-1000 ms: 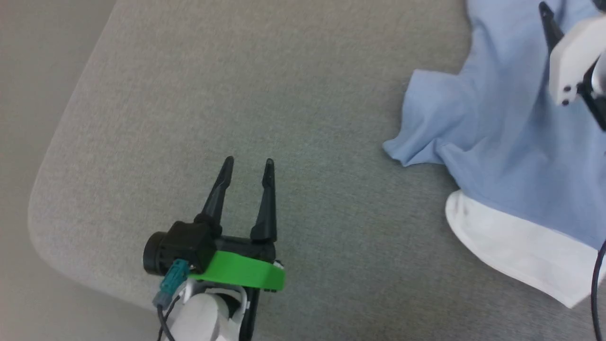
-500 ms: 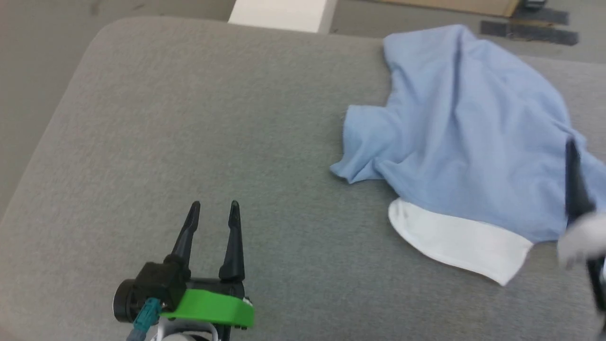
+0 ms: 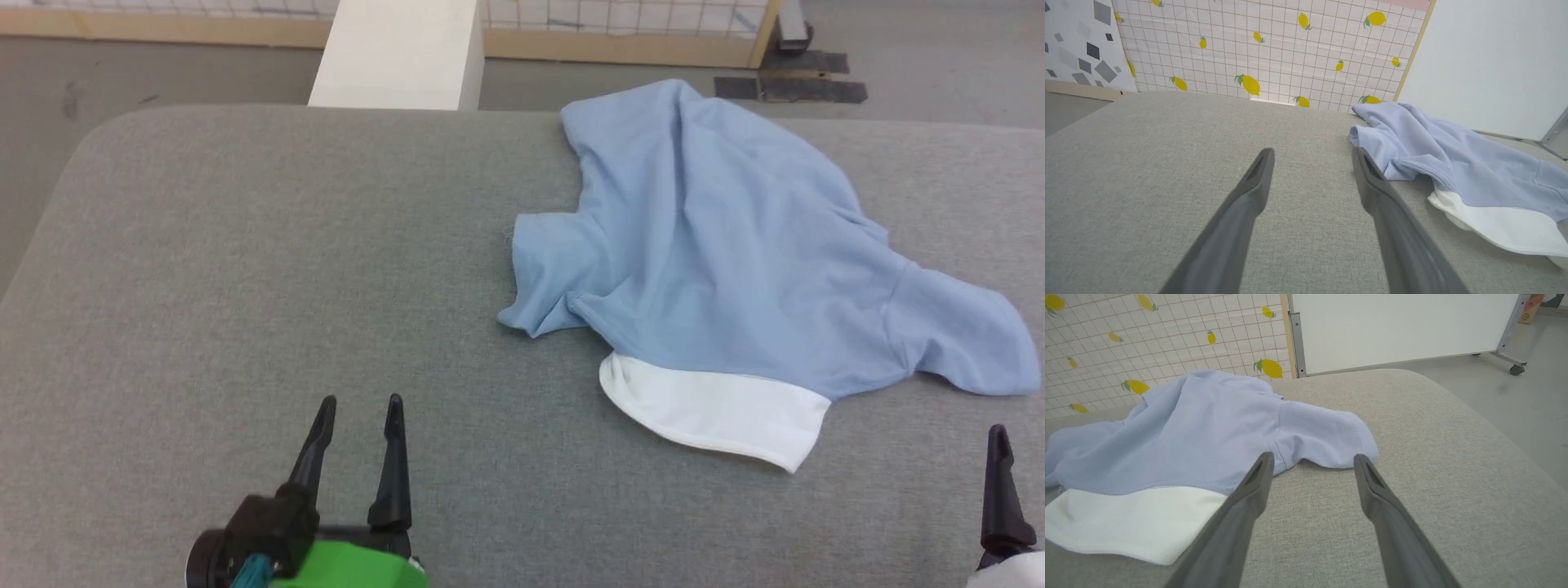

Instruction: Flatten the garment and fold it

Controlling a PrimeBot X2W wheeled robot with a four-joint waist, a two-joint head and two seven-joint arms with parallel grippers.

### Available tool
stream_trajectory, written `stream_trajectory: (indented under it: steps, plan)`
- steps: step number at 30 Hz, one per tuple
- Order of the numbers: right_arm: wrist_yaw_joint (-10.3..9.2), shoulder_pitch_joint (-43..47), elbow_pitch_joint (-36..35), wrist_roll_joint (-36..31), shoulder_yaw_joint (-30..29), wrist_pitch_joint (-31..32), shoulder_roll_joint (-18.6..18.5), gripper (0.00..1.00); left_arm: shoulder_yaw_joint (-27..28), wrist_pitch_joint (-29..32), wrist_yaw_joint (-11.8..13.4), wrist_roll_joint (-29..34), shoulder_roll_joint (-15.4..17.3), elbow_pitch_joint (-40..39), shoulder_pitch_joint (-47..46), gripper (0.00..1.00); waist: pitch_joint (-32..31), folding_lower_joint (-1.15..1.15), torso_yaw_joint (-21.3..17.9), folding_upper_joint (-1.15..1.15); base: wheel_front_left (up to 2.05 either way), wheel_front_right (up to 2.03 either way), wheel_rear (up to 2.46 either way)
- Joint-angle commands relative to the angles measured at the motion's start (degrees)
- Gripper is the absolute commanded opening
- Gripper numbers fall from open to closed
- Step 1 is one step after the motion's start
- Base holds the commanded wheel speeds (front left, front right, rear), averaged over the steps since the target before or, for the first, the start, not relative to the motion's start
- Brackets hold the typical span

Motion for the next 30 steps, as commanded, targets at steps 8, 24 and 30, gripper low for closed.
stream_trajectory:
  steps: [8, 24, 30]
  plan:
    - [-0.09, -3.0, -2.3, -0.3, -0.5, 1.1, 0.0, 1.0, -3.0, 12.6, -3.8, 1.9, 2.5, 3.7, -14.3, 1.0, 0.4, 0.0, -0.5, 0.0, 0.0, 0.0, 0.0]
    - [-0.09, -6.8, -3.9, -0.1, 1.4, 3.2, 0.0, 1.0, -8.6, 28.2, -8.8, -4.2, -1.0, 25.6, -36.5, 1.0, 9.3, 0.0, -2.9, 0.0, 0.0, 0.0, 0.0]
    - [-0.09, -8.2, -3.7, 0.0, 1.6, 3.1, 0.0, 1.0, -9.7, 30.5, -7.5, -3.3, -1.2, 33.2, -40.3, 1.0, 11.8, 0.0, -4.0, 0.0, 0.0, 0.0, 0.0]
